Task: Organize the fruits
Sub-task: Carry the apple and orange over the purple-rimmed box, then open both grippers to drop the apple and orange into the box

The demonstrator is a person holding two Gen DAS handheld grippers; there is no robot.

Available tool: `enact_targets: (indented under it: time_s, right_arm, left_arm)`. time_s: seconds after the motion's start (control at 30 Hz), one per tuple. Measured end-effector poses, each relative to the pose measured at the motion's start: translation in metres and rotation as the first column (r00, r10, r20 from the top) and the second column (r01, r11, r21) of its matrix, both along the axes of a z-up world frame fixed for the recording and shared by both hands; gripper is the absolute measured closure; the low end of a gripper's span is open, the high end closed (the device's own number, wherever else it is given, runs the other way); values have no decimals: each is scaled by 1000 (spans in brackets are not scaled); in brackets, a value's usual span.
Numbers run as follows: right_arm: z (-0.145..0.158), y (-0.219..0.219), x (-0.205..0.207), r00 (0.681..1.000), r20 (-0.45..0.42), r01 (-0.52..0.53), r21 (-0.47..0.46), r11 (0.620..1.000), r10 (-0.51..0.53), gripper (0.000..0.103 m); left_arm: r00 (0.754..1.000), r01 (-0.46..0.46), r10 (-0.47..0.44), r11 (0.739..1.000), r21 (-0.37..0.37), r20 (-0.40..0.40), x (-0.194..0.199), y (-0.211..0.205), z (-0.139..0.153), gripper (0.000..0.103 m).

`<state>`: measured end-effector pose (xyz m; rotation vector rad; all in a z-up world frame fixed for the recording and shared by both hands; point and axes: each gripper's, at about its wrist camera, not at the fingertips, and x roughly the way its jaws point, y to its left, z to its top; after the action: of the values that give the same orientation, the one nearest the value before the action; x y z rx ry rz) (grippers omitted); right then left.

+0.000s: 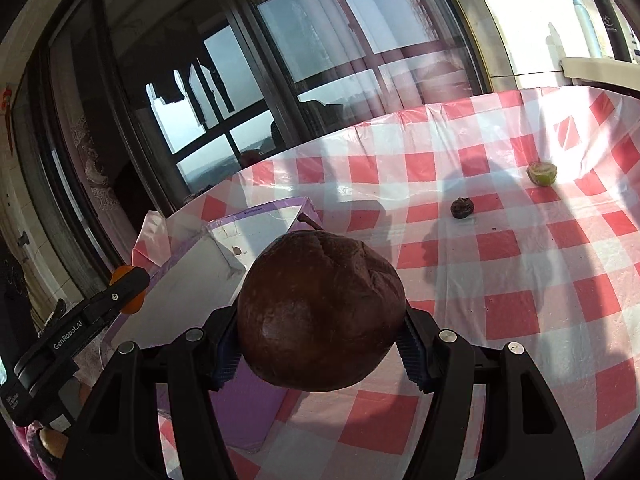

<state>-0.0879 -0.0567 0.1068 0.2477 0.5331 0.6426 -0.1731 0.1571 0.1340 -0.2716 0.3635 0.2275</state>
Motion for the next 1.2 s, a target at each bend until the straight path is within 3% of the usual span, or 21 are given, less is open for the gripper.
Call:
enact_targets:
  time_s: [0.3, 0.47, 0.63, 0.97, 1.1, 1.2]
  right_arm:
    - [18, 98, -22, 975, 109, -174, -179, 968, 195, 39]
    - [11, 156, -12, 960, 21, -248, -412, 877, 281, 39]
    - [-9, 181, 9, 958, -68, -271, -524, 807, 278, 39]
    - [-16, 198, 27, 951, -142, -301, -624, 722, 274, 39]
    - [-13, 195, 28, 950, -144, -307, -596, 742, 277, 33]
    - [-11, 194, 27, 953, -138, -298, -588, 752, 269, 31]
  left_arm:
    - [975, -144, 150, 988, 48, -166, 4, 66, -20, 62]
    - [939, -173, 189, 982, 79, -287, 12, 84, -33, 62]
    - [915, -158, 197, 978, 138, -351, 21, 85, -44, 62]
    - [884, -104, 119, 993, 59, -453, 37, 92, -48, 62]
    - [885, -96, 111, 994, 55, -453, 36, 91, -48, 59]
    - [886, -100, 114, 993, 55, -449, 36, 90, -46, 47]
